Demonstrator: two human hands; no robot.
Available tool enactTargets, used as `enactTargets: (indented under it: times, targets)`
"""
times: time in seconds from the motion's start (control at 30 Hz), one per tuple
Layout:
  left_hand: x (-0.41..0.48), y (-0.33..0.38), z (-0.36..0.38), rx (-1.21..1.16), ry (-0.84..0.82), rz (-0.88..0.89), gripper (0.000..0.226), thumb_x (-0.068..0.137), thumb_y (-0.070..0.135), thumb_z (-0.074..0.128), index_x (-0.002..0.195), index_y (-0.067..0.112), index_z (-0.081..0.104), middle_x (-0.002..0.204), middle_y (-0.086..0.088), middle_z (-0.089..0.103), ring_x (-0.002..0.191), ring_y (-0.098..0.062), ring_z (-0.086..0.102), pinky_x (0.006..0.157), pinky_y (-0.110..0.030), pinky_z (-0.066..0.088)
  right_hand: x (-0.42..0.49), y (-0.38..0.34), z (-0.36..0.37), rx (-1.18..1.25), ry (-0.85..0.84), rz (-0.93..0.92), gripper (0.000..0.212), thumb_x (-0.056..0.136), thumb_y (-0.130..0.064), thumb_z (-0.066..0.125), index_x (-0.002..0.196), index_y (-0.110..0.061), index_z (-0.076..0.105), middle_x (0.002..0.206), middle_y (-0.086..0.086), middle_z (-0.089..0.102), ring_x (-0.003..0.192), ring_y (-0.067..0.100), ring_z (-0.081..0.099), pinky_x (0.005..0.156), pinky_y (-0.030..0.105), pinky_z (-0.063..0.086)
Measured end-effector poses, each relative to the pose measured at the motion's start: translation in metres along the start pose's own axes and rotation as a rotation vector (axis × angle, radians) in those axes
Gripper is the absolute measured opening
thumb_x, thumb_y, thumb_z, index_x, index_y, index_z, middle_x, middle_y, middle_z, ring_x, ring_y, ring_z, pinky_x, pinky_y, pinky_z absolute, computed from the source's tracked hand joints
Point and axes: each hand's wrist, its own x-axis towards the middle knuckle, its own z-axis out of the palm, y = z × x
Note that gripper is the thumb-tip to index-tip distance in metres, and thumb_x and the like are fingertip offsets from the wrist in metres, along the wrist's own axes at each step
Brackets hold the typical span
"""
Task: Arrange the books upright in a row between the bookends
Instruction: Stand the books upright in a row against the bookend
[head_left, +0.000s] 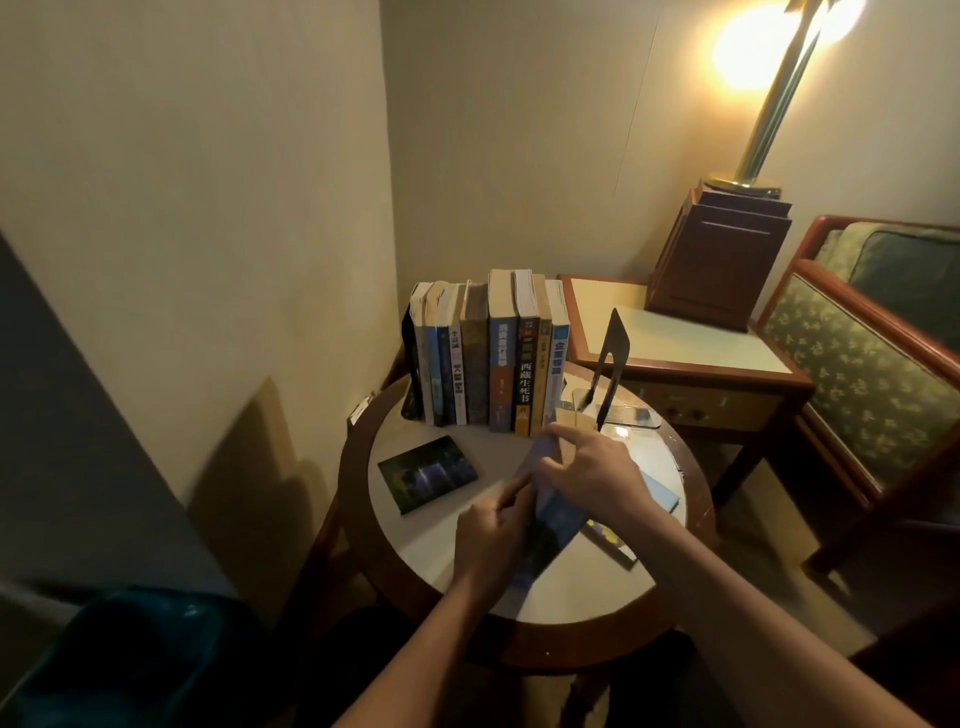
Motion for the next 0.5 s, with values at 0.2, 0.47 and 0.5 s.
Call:
enactTargets:
  times: [0.2,0.47,0.5]
  targets:
    - [0.016,-0.018,-0.001,0.307,-0.026,0.060,0.046,0.100,0.047,0.052,0.142,0.027,0.054,0.140,0.007,0.059,0.125,-0.007,0.053,0.104,-0.029,0.046,-0.003,0.023,-0.009,0.016,0.077,0.008,0.039,0.101,-0.027,0.052,0.140,-0.032,0.055,0.140,0.007,0.058,0.081,0.010,0.055,0.052,0.014,0.040]
    - [0.047,-0.052,-0.013,0.894,-0.028,0.121,0.058,0.102,0.045,0.044,0.155,0.027,0.030,0.161,0.001,0.031,0.146,-0.020,0.028,0.116,-0.039,0.029,0.004,0.041,-0.043,-0.007,0.208,-0.038,0.036,0.101,-0.027,0.053,0.136,-0.034,0.060,0.132,0.010,0.061,0.073,0.021,0.064,0.054,0.035,0.057]
    - [0.051,-0.058,-0.015,0.977,-0.026,0.131,0.062,0.101,0.048,0.043,0.156,0.027,0.024,0.163,0.000,0.025,0.149,-0.023,0.022,0.119,-0.042,0.025,0.008,0.043,-0.048,-0.012,0.228,-0.044,0.035,0.101,-0.027,0.053,0.135,-0.034,0.060,0.134,0.011,0.061,0.074,0.021,0.064,0.053,0.036,0.057]
